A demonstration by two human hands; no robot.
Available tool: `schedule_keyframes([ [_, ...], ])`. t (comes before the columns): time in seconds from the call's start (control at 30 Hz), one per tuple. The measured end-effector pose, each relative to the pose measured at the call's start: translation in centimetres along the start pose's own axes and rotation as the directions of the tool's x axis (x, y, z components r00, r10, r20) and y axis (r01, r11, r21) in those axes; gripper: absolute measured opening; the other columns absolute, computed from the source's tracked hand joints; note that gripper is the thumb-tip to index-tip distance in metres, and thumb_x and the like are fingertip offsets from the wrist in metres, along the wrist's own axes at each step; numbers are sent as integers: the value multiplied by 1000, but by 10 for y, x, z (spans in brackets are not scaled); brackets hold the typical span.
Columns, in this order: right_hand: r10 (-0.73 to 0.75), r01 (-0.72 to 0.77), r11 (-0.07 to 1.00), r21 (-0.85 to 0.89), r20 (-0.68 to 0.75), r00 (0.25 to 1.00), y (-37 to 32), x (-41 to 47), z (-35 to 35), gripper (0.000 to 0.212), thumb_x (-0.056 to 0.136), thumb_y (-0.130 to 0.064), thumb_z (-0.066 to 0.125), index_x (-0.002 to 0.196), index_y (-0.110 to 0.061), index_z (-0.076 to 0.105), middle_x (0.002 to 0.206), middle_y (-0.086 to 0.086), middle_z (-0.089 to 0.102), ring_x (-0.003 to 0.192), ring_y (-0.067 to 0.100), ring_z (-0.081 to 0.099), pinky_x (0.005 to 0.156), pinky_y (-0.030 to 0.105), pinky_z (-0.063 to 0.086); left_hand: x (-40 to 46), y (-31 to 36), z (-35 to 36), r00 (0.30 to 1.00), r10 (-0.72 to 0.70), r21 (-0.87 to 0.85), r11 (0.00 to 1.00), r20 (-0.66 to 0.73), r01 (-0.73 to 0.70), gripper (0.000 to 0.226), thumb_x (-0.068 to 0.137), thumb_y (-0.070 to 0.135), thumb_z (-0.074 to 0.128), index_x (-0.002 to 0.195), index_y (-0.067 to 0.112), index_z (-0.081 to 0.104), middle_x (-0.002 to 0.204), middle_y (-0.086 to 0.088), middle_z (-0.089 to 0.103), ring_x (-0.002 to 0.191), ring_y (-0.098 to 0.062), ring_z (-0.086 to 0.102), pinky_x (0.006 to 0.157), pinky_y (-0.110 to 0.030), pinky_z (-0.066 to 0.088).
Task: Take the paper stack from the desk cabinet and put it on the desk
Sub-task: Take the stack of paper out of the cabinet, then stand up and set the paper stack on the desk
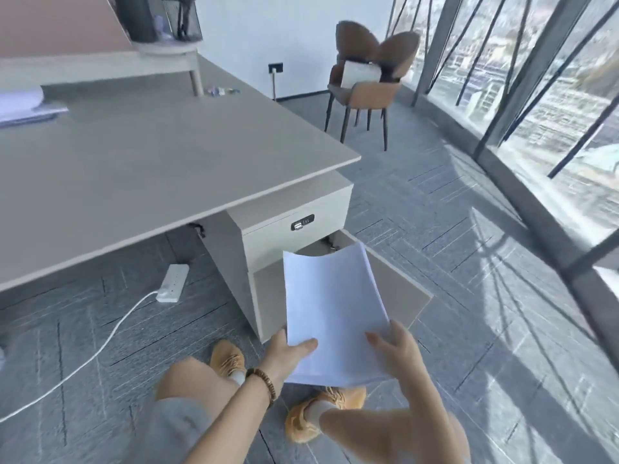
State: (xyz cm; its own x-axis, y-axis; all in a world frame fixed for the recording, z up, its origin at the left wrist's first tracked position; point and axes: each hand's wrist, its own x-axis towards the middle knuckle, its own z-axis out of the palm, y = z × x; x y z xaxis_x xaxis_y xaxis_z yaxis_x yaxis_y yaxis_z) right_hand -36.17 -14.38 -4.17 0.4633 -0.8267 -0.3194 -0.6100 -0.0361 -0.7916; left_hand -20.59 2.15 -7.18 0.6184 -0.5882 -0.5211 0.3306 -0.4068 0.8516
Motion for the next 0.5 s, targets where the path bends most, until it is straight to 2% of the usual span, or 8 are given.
schedule_keyframes([
  [0.1,-82,84,991,102,-20,996,-24,-46,-20,44,65,-35,64,96,-3,66,85,8,70,76,22,61,70,41,51,-55,34,-11,994,97,-26,995,43,-96,38,81,19,77,118,16,68,111,3,77,104,-17,72,98,-42,55],
  [0.23,-184,192,947,257,-56,981,-63,-94,-37,45,67,-38,69,98,-6,66,91,14,72,73,20,61,66,38,49,-114,77,-33,970,234,-87,970,59,-228,25,90,7,69,114,16,69,105,2,79,94,-13,75,80,-28,59],
  [0.3,-240,248,915,319,-66,969,-88,-111,-41,34,75,-34,75,99,-11,67,92,8,73,73,18,65,64,39,52,-136,98,-48,954,294,-117,951,60,-286,29,91,5,67,119,12,68,108,-1,78,98,-18,75,81,-30,59],
  [0.37,-277,282,879,385,-68,958,-112,-121,-44,12,86,-25,74,93,-17,67,89,2,73,70,13,67,57,28,50,-152,119,-64,935,352,-134,930,50,-343,32,91,5,67,122,13,67,110,0,78,101,-18,75,83,-31,59],
  [0.4,-292,284,867,409,-46,955,-124,-123,-45,9,87,-25,73,90,-19,67,87,0,74,69,11,68,55,24,49,-159,129,-73,924,379,-143,918,41,-370,32,91,4,67,122,14,67,109,2,79,100,-17,75,81,-30,59],
  [0.43,-301,276,864,420,-9,954,-136,-124,-46,12,86,-28,73,90,-18,66,88,0,75,71,14,70,58,24,50,-164,139,-82,915,403,-155,906,31,-394,33,90,4,68,121,14,67,108,3,79,99,-16,75,80,-30,59],
  [0.5,-319,256,861,440,75,945,-163,-122,-45,27,82,-37,75,97,-16,68,98,4,78,87,25,75,74,39,59,-169,156,-100,891,453,-154,882,14,-446,37,86,7,73,122,15,66,110,3,78,102,-17,74,89,-36,58],
])
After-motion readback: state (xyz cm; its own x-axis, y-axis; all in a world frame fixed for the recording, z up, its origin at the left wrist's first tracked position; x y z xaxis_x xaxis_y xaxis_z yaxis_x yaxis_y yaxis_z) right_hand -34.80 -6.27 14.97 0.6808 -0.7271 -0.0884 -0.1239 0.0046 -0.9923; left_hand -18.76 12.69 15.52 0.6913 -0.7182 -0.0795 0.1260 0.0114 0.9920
